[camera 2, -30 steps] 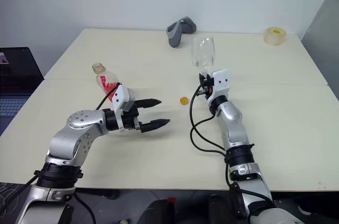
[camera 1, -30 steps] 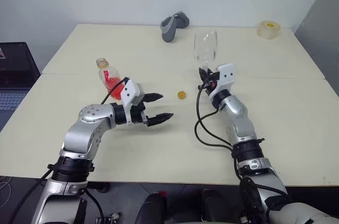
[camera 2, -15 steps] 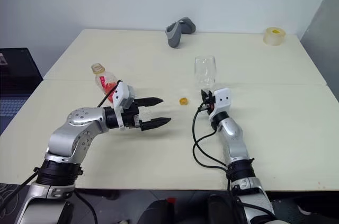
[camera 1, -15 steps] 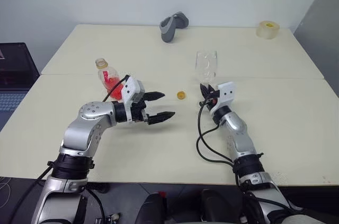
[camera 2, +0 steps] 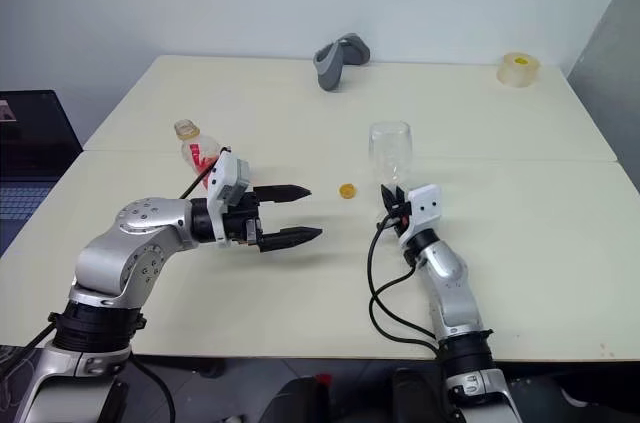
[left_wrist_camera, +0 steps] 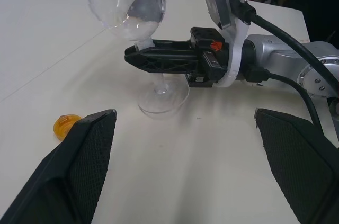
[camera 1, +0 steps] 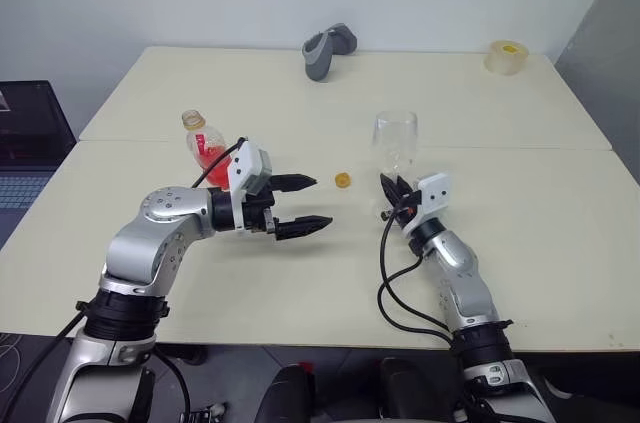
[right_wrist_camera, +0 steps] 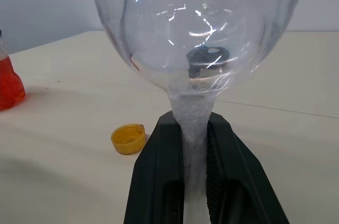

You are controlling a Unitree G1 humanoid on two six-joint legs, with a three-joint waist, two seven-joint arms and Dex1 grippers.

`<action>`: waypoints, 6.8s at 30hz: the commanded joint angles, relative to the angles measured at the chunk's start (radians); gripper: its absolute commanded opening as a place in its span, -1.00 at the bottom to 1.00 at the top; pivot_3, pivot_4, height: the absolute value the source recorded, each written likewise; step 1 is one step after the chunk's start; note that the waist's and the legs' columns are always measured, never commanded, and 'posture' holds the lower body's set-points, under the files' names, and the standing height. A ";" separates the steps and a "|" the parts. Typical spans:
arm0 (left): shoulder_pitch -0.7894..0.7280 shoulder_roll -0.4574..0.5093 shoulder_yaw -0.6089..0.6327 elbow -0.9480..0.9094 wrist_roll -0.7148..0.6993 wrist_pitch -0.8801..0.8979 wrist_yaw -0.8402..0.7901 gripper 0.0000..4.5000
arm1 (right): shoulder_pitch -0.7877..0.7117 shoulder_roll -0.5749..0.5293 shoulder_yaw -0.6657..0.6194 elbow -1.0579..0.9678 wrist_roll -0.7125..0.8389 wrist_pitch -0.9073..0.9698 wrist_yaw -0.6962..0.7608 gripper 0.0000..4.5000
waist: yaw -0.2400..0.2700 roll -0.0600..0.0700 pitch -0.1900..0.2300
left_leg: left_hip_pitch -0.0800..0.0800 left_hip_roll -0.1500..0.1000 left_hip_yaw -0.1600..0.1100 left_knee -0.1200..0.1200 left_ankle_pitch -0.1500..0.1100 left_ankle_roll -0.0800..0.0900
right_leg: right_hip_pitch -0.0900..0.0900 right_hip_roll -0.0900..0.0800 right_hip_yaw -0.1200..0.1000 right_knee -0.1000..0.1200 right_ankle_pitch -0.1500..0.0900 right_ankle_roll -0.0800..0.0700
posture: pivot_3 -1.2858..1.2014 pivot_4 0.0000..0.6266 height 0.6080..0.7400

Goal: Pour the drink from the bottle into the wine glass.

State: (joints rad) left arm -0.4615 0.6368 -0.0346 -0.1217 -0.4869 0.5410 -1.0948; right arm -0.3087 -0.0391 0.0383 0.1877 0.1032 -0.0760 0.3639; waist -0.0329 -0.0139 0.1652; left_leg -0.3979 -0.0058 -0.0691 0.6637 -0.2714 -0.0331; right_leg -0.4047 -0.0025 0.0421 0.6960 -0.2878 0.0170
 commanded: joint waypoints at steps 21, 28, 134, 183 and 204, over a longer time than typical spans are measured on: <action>-0.003 0.015 -0.003 -0.049 -0.002 -0.043 -0.016 1.00 | 0.107 -0.068 0.034 -0.068 0.010 0.067 0.046 0.86 | 0.000 -0.001 -0.001 | 0.000 0.000 0.000 0.000 0.000 0.000 | 0.000 0.000 0.000 0.000 0.000 0.000 | 0.03 -0.52 1.00; 0.015 0.010 0.012 -0.083 0.016 -0.105 0.014 1.00 | 0.125 -0.130 0.035 -0.143 0.037 0.129 0.120 0.99 | 0.001 -0.001 -0.001 | 0.000 0.000 0.000 0.000 0.000 0.000 | 0.000 0.000 0.000 0.000 0.000 0.000 | 0.03 -0.52 1.00; 0.212 -0.082 0.030 -0.032 0.172 -0.339 0.214 1.00 | -0.331 -0.092 0.132 0.437 -0.048 -0.056 0.233 -0.95 | -0.007 -0.004 -0.002 | 0.014 0.001 -0.002 -0.004 0.000 0.000 | 0.016 0.001 -0.002 -0.008 0.000 0.000 | 0.03 -0.52 1.00; 0.156 -0.345 0.271 0.156 0.373 -0.376 0.984 1.00 | -0.054 -0.491 0.070 -0.824 0.429 0.783 0.402 0.99 | 0.007 -0.004 0.000 | 0.011 0.000 -0.006 -0.003 -0.001 0.000 | 0.019 -0.001 -0.006 -0.015 0.000 0.001 | 0.03 -0.52 1.00; -0.119 -0.310 0.310 0.598 0.351 -0.460 0.997 0.91 | -0.060 -0.485 0.094 -0.806 0.417 0.743 0.375 1.00 | 0.007 -0.005 0.000 | 0.011 -0.001 -0.006 -0.003 -0.001 0.000 | 0.018 -0.001 -0.006 -0.015 0.000 0.001 | 0.03 -0.52 1.00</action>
State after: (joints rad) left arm -0.5589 0.3081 0.2620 0.4762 -0.1320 0.1160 -0.0976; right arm -0.3506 -0.5300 0.1405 -0.6014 0.5226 0.6891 0.7458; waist -0.0261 -0.0188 0.1655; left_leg -0.3870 -0.0063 -0.0747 0.6603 -0.2723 -0.0330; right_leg -0.3864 -0.0037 0.0358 0.6810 -0.2874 0.0182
